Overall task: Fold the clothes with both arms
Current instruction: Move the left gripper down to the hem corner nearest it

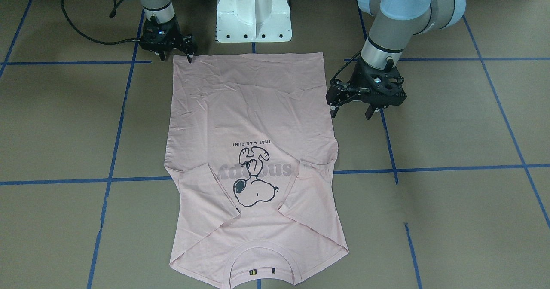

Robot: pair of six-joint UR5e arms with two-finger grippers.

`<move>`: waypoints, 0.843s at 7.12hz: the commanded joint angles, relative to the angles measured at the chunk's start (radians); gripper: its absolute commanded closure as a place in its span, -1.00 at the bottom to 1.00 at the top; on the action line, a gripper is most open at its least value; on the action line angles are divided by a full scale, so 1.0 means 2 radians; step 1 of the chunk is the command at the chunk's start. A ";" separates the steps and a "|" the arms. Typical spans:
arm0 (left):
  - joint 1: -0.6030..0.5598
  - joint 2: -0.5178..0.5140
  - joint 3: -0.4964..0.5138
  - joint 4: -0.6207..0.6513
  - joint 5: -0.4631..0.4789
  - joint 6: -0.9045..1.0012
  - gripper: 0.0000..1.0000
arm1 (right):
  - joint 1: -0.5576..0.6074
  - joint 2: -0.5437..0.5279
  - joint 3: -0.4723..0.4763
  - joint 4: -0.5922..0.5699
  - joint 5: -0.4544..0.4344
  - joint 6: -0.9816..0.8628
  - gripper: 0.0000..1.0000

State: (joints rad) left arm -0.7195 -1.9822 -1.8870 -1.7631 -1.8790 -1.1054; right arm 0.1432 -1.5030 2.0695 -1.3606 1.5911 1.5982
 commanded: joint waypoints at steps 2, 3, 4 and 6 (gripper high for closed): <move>0.000 0.001 -0.005 0.000 0.000 -0.002 -1.00 | 0.000 -0.001 -0.003 0.000 0.014 0.000 -0.44; 0.000 0.001 -0.005 0.000 0.000 -0.001 -1.00 | 0.000 -0.002 -0.002 0.000 0.021 -0.001 0.07; 0.000 0.001 -0.005 0.000 0.000 -0.001 -1.00 | 0.000 0.000 -0.002 0.000 0.028 -0.001 0.65; 0.000 0.001 -0.005 0.000 -0.001 -0.001 -1.00 | 0.002 0.001 0.001 0.000 0.026 0.000 1.00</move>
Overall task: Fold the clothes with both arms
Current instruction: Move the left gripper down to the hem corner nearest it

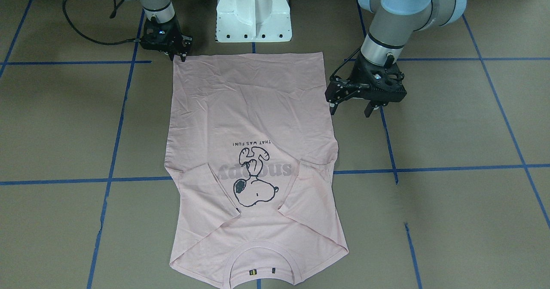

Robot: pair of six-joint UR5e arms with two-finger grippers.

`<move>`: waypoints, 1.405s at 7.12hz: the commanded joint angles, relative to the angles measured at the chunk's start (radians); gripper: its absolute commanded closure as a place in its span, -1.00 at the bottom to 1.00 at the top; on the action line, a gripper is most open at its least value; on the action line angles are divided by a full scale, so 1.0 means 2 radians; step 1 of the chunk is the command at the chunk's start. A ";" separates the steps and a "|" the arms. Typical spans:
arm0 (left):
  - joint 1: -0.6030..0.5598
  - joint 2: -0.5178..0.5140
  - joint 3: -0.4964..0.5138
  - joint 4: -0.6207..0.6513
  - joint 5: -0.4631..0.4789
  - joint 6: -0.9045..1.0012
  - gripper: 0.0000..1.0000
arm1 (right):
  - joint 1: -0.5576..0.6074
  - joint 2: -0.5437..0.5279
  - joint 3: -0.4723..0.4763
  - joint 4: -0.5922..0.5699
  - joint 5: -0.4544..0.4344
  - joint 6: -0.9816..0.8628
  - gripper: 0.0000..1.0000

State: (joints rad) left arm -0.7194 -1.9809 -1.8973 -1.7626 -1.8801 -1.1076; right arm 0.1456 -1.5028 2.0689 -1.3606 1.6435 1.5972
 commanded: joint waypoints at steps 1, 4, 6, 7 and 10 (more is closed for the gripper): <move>0.000 0.000 0.001 0.000 0.000 0.000 -1.00 | 0.001 0.001 0.003 0.000 -0.005 0.001 1.00; 0.000 0.001 0.007 -0.002 -0.040 -0.049 -1.00 | 0.005 0.003 0.009 0.000 -0.001 0.001 1.00; 0.073 0.049 -0.043 -0.006 -0.024 -0.222 -1.00 | 0.018 0.000 0.021 0.001 0.003 -0.005 1.00; 0.133 0.074 -0.068 -0.004 0.029 -0.278 -1.00 | 0.028 -0.003 0.024 0.001 0.008 -0.010 1.00; 0.245 0.094 -0.072 0.000 0.099 -0.405 -0.96 | 0.032 0.005 0.026 0.002 0.017 -0.019 1.00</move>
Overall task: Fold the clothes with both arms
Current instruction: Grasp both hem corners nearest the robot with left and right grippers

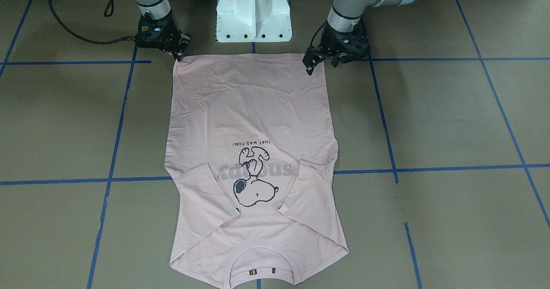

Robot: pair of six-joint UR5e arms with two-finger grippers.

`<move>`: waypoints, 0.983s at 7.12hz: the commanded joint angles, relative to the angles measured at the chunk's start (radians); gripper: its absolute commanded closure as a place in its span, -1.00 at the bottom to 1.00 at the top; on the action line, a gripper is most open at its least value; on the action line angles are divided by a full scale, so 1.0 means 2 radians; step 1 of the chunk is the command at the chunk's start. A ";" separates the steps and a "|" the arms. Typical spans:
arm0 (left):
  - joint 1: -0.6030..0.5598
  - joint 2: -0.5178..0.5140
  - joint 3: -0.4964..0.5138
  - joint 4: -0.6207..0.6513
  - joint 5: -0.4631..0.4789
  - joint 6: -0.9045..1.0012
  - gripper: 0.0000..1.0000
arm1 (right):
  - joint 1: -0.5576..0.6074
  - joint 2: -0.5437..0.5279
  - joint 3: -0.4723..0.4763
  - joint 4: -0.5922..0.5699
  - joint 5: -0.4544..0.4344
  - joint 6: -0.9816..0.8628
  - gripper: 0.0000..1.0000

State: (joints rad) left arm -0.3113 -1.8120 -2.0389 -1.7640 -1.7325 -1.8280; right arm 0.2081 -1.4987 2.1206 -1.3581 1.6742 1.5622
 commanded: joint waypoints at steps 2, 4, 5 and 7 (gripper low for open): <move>0.077 0.025 0.000 0.002 0.046 -0.081 -0.93 | 0.000 0.009 0.000 0.000 0.002 -0.001 1.00; 0.089 0.025 0.001 0.019 0.047 -0.091 -0.87 | 0.001 0.010 0.000 0.000 0.002 -0.001 1.00; 0.089 0.025 0.002 0.019 0.047 -0.091 -0.82 | 0.001 0.009 0.002 0.000 0.003 -0.001 1.00; 0.089 0.025 0.002 0.020 0.047 -0.090 -0.74 | 0.006 0.009 0.004 0.000 0.009 -0.001 1.00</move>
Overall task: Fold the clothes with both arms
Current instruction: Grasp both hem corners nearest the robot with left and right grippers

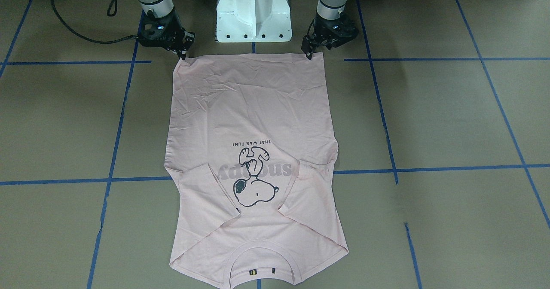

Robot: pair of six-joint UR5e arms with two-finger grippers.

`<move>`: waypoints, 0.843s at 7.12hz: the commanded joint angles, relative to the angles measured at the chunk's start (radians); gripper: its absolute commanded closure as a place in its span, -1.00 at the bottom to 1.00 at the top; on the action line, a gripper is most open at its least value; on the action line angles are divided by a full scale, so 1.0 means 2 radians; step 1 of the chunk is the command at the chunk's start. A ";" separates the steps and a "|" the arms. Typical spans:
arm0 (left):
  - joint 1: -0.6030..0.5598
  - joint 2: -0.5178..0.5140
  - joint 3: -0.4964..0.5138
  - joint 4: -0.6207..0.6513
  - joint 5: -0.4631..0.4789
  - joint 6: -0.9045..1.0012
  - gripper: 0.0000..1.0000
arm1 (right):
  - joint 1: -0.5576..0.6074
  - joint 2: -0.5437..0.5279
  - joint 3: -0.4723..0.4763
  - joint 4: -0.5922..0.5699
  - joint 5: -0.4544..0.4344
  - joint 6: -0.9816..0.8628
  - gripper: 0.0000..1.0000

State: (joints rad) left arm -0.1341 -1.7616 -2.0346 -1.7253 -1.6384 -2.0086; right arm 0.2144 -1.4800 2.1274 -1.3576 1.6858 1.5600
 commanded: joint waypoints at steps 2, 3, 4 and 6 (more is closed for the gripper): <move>-0.002 0.000 0.002 0.001 0.000 0.001 -0.70 | 0.003 -0.001 0.001 0.000 0.003 0.000 1.00; -0.001 0.000 0.002 0.012 0.001 0.001 -0.64 | 0.003 -0.001 0.000 0.000 0.003 0.000 1.00; -0.001 -0.001 0.000 0.014 0.001 0.000 -0.41 | 0.004 -0.002 0.000 0.000 0.003 0.000 1.00; -0.004 -0.001 -0.001 0.015 0.001 -0.001 0.80 | 0.004 -0.002 0.000 0.000 0.003 0.000 1.00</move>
State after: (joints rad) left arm -0.1393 -1.7638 -2.0358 -1.6976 -1.6368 -2.0102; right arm 0.2221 -1.4831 2.1278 -1.3576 1.6920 1.5601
